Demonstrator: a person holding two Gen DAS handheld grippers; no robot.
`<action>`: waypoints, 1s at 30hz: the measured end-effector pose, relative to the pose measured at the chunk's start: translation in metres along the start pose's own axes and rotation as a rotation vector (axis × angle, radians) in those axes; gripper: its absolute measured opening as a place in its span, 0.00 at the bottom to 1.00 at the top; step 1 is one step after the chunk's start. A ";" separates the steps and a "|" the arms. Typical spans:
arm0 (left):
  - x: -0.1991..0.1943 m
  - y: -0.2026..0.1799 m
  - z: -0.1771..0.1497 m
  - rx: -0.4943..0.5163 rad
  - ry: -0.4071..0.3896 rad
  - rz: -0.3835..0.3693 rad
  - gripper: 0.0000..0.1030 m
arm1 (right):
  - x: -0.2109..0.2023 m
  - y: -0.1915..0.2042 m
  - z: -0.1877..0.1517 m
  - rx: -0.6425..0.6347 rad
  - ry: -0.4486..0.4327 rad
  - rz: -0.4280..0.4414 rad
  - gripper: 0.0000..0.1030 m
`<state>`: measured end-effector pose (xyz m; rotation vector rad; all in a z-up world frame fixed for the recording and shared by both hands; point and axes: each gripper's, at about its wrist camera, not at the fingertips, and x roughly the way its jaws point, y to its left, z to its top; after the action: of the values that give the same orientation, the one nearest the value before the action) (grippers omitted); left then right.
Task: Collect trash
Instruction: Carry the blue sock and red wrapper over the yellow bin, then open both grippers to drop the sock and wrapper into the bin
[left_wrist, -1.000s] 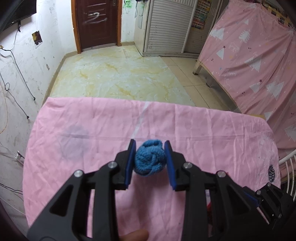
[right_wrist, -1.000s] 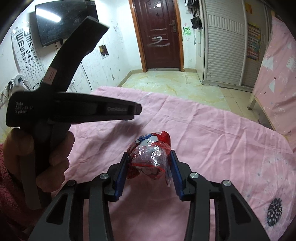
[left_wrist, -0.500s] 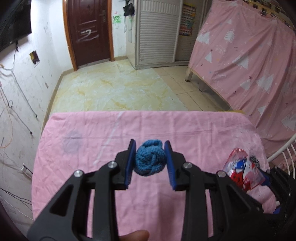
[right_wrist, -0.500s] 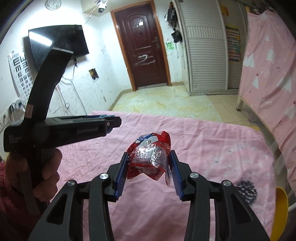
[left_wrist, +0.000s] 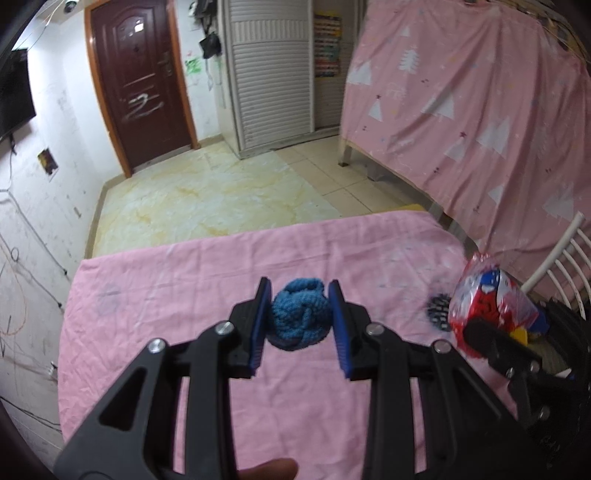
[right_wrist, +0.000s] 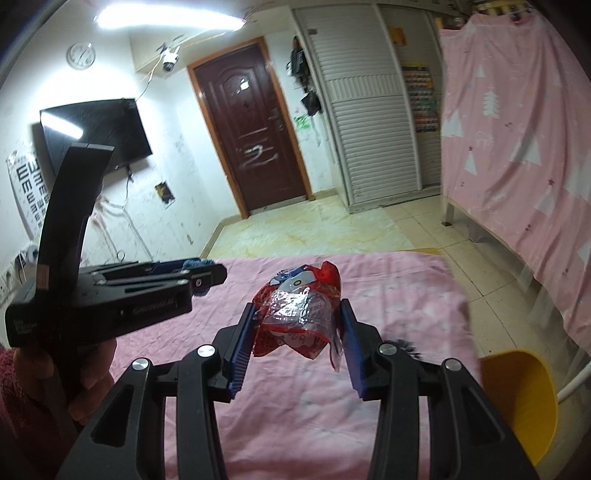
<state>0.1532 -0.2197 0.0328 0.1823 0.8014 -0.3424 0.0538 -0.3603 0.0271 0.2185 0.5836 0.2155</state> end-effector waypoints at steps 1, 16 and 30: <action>-0.001 -0.007 0.000 0.011 -0.002 -0.005 0.29 | -0.007 -0.007 -0.001 0.011 -0.011 -0.006 0.36; -0.005 -0.114 -0.003 0.144 0.003 -0.116 0.29 | -0.083 -0.110 -0.022 0.169 -0.129 -0.124 0.36; 0.013 -0.199 -0.011 0.198 0.084 -0.301 0.29 | -0.100 -0.194 -0.054 0.294 -0.126 -0.245 0.37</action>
<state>0.0812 -0.4048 0.0094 0.2631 0.8798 -0.7026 -0.0309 -0.5638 -0.0165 0.4384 0.5105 -0.1227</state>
